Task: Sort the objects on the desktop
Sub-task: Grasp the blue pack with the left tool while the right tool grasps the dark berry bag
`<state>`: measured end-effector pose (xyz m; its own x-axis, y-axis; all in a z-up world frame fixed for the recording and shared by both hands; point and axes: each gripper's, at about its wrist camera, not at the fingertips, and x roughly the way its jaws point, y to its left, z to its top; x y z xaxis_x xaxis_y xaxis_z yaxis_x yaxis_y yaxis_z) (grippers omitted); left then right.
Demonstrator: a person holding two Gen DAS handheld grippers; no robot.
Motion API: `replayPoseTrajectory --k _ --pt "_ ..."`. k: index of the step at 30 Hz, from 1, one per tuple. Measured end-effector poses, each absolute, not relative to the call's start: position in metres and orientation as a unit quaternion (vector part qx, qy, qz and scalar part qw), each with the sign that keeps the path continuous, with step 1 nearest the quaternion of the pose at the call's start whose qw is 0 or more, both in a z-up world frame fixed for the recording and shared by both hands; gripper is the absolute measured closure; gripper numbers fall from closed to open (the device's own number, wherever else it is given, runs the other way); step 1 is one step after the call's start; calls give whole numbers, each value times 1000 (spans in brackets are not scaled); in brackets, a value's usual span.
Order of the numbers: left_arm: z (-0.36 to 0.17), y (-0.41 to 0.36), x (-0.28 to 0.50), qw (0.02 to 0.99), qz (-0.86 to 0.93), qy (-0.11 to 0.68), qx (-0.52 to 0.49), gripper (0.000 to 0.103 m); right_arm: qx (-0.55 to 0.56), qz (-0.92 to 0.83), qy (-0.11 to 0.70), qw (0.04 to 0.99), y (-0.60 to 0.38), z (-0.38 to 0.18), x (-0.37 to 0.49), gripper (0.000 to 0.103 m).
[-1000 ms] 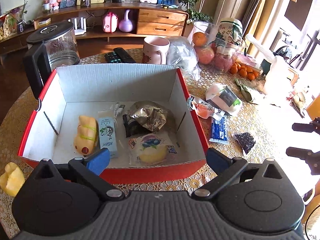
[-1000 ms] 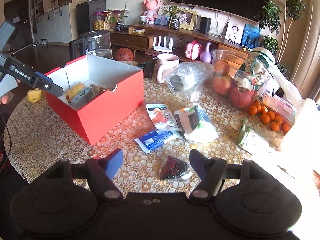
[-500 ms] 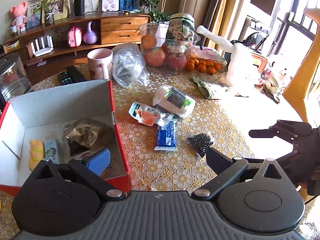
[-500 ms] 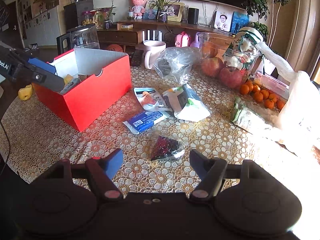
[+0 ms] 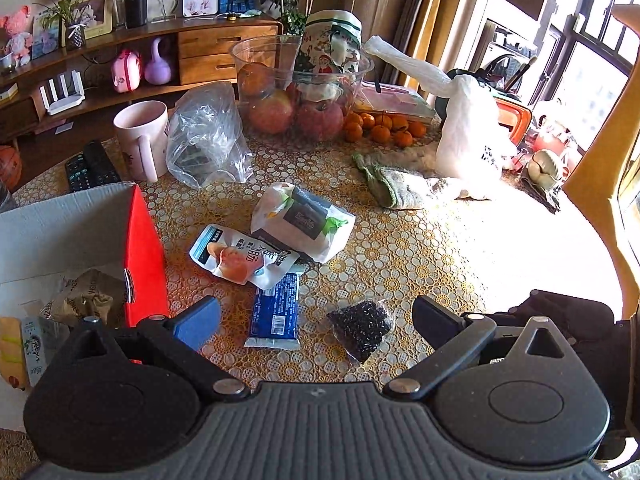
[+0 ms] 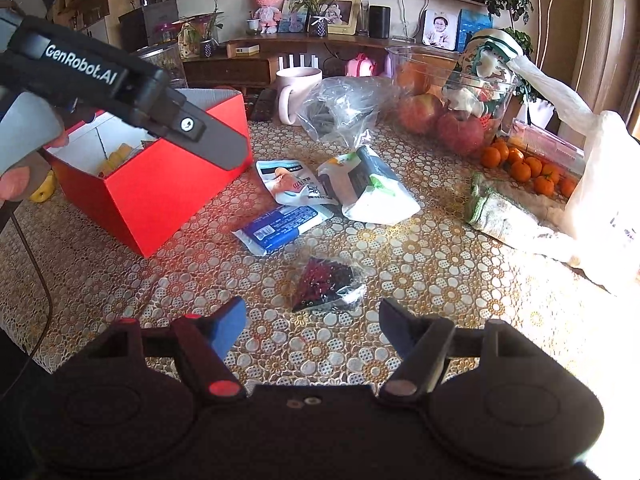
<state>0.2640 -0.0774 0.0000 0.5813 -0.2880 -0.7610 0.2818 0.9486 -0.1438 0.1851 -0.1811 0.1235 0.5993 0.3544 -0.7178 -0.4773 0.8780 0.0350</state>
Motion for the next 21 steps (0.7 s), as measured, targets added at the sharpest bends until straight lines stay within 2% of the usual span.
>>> replayPoseTrajectory --k 21 --pt "-78 -99 335 863 -129 488 18 0 -59 212 411 884 -167 85 225 30"
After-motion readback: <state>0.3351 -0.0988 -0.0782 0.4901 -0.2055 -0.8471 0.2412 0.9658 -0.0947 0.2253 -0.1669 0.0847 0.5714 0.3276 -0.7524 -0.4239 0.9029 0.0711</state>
